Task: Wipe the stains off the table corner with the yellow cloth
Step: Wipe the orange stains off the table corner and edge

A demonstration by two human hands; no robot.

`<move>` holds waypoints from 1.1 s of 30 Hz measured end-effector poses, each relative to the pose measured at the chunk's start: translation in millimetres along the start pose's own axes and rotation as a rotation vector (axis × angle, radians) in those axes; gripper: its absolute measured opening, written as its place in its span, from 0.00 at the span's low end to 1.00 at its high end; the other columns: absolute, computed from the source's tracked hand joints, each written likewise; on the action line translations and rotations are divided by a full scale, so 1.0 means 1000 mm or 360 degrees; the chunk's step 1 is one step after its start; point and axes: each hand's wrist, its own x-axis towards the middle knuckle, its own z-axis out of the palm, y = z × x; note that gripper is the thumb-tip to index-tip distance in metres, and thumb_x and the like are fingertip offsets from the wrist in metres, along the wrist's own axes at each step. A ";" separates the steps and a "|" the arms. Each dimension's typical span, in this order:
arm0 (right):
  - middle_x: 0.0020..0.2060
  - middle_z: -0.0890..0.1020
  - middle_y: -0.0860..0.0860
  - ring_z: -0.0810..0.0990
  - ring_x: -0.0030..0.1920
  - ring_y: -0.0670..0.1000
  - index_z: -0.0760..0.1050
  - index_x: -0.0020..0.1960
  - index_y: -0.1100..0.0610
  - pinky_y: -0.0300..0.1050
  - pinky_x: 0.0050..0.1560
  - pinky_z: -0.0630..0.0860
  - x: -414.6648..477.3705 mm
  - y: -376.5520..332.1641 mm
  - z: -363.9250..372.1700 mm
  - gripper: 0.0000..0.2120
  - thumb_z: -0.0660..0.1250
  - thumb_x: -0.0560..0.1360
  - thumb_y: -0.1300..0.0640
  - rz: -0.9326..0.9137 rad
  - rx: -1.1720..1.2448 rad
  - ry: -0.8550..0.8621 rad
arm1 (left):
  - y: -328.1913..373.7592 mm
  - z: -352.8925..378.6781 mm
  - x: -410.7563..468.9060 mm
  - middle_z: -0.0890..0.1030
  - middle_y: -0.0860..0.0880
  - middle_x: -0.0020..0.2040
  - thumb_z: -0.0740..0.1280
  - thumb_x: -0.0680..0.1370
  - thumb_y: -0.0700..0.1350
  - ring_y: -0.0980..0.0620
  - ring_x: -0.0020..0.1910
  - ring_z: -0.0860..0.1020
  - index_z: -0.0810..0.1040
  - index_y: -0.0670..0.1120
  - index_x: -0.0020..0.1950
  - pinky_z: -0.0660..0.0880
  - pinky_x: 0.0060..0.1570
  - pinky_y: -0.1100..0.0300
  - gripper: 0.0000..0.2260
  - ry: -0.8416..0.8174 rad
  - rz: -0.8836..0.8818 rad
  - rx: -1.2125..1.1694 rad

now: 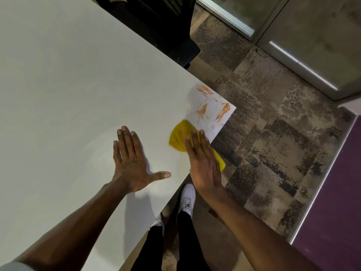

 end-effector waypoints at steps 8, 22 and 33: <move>0.84 0.58 0.62 0.52 0.85 0.65 0.59 0.83 0.62 0.61 0.84 0.57 0.037 -0.020 0.003 0.35 0.39 0.77 0.66 -0.0441 0.0071 -0.0101 | 0.002 -0.007 -0.001 0.19 0.37 0.81 0.50 0.58 0.93 0.39 0.82 0.20 0.23 0.37 0.81 0.32 0.83 0.35 0.77 -0.0081 -0.0035 0.0011; 0.83 0.61 0.61 0.57 0.84 0.64 0.63 0.82 0.60 0.58 0.84 0.60 0.055 0.035 -0.013 0.37 0.54 0.74 0.76 -0.0071 0.0203 0.0177 | 0.006 -0.012 -0.003 0.19 0.36 0.81 0.50 0.59 0.93 0.38 0.81 0.20 0.22 0.36 0.81 0.35 0.84 0.33 0.77 -0.0123 -0.0062 0.0019; 0.84 0.58 0.61 0.52 0.85 0.63 0.62 0.83 0.56 0.61 0.70 0.78 0.087 0.105 -0.043 0.37 0.55 0.77 0.78 0.0327 0.0273 0.0237 | 0.005 -0.011 -0.002 0.21 0.36 0.82 0.51 0.59 0.93 0.38 0.82 0.21 0.23 0.36 0.82 0.36 0.84 0.33 0.77 -0.0096 -0.0054 0.0021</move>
